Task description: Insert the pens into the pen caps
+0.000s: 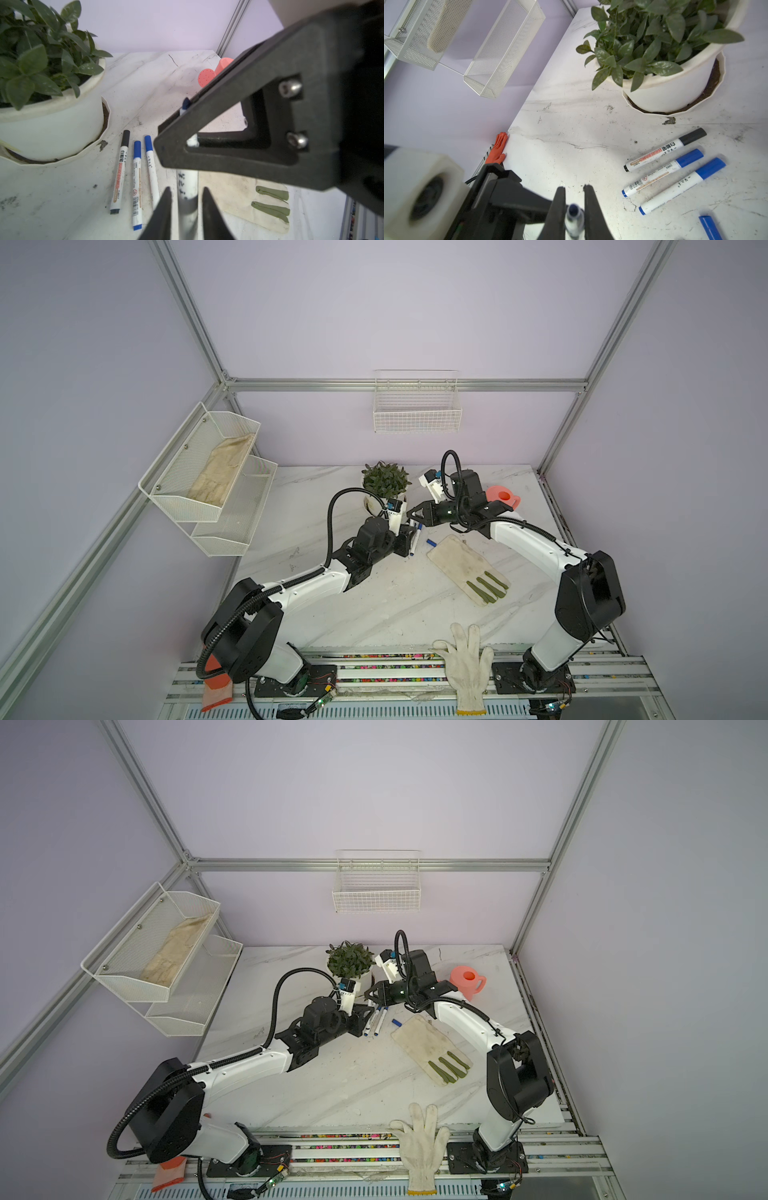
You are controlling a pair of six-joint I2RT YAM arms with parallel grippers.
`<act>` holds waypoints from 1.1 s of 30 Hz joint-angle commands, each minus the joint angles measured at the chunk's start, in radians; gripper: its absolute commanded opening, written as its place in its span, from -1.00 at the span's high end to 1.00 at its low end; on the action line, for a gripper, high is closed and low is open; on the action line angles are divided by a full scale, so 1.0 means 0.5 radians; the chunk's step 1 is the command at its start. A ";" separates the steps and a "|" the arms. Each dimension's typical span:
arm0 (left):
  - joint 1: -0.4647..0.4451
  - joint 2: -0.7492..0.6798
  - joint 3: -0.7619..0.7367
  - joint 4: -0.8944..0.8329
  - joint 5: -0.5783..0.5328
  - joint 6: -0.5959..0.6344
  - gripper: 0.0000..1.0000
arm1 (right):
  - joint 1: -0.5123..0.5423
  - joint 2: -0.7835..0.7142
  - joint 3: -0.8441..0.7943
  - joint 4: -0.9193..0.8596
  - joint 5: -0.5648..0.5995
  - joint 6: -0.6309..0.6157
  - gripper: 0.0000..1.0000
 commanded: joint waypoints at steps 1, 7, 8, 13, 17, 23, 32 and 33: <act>0.004 0.023 0.125 -0.022 0.015 0.004 0.28 | -0.017 -0.046 -0.009 0.044 -0.084 0.007 1.00; 0.006 0.045 0.120 -0.019 0.055 0.016 0.47 | -0.031 -0.054 -0.009 0.049 -0.095 0.023 1.00; 0.005 0.042 0.120 -0.009 0.064 0.018 0.48 | -0.033 -0.054 -0.010 0.049 -0.092 0.026 1.00; 0.010 0.027 0.137 0.010 0.103 0.050 0.87 | -0.061 -0.060 -0.030 0.052 -0.080 0.039 1.00; 0.027 0.012 0.116 -0.020 -0.078 -0.030 1.00 | -0.078 -0.051 -0.059 0.014 0.054 0.096 0.66; 0.083 -0.041 0.010 -0.047 -0.498 -0.255 1.00 | -0.078 0.078 -0.036 -0.323 0.577 0.119 0.08; 0.110 -0.092 -0.080 -0.036 -0.497 -0.269 1.00 | -0.077 0.461 0.098 -0.687 0.846 0.022 0.11; 0.111 -0.103 -0.094 -0.035 -0.497 -0.276 1.00 | -0.076 0.477 0.103 -0.685 0.917 0.029 0.10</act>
